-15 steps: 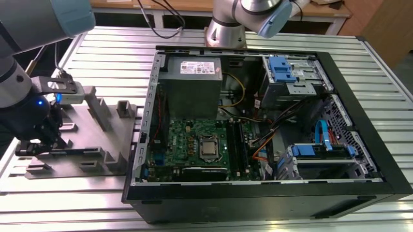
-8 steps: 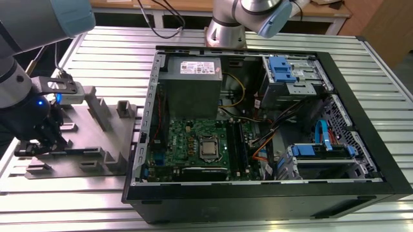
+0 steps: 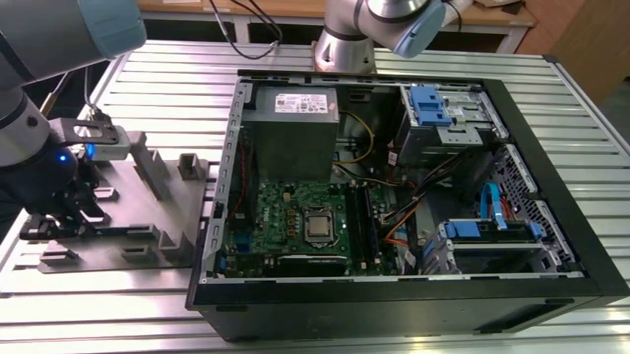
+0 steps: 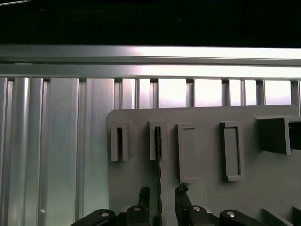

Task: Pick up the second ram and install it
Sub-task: 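Pick up the second ram and move it above second insertion slot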

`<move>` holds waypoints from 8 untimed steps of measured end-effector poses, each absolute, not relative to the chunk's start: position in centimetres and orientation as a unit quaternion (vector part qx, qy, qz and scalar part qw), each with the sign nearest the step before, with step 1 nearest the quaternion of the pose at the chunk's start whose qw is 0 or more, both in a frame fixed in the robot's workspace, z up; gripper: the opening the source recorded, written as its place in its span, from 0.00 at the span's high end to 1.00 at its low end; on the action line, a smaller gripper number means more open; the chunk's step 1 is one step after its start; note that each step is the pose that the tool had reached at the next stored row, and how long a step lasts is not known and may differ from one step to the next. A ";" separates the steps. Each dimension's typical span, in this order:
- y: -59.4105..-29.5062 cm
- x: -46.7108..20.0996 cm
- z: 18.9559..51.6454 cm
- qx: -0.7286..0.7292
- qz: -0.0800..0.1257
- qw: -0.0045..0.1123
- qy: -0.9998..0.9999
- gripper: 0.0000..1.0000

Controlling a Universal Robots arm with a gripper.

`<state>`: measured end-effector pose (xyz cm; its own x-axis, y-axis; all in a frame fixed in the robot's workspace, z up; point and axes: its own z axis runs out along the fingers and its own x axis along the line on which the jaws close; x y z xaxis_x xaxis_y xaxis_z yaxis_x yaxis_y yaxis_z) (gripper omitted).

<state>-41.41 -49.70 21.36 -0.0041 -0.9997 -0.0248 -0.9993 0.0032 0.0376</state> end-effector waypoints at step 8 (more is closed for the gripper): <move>-49.7 -41.5 20.6 0.731 -0.022 0.005 -0.682 0.67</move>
